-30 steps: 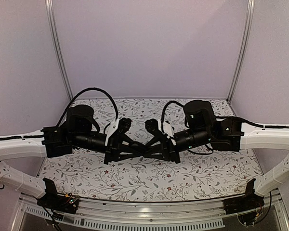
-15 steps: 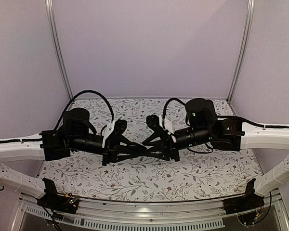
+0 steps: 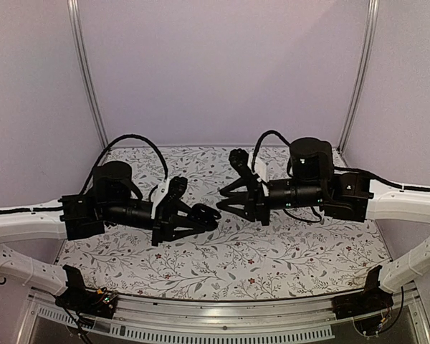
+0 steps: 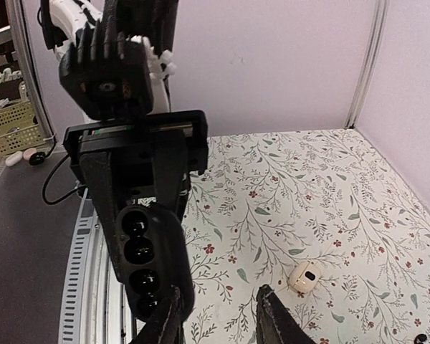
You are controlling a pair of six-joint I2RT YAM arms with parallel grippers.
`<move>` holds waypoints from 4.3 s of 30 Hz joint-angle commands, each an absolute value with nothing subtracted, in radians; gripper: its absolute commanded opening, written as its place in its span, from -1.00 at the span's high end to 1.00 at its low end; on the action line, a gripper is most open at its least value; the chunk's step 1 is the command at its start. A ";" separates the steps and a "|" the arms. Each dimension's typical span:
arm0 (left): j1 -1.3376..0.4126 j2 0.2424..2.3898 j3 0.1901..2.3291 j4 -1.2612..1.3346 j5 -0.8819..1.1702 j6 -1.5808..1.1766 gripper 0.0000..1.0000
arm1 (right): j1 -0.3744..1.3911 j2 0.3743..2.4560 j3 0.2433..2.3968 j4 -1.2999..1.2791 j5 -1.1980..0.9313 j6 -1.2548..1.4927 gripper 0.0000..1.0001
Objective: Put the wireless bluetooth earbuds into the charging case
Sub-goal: Open the charging case, then pick up the left earbud from the center of the board.
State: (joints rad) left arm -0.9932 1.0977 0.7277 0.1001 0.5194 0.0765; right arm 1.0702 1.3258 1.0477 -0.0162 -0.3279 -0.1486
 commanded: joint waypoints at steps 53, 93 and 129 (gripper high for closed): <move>-0.931 1.003 0.614 0.281 0.342 -0.041 1.00 | 0.456 2.081 1.358 -0.079 -0.241 0.028 0.53; -0.930 1.006 0.613 0.268 0.350 -0.029 1.00 | 0.469 2.189 1.443 -0.147 -0.277 -0.021 0.59; -0.931 1.005 0.615 0.252 0.361 -0.021 1.00 | 0.494 2.220 1.530 -0.257 -0.318 -0.059 0.86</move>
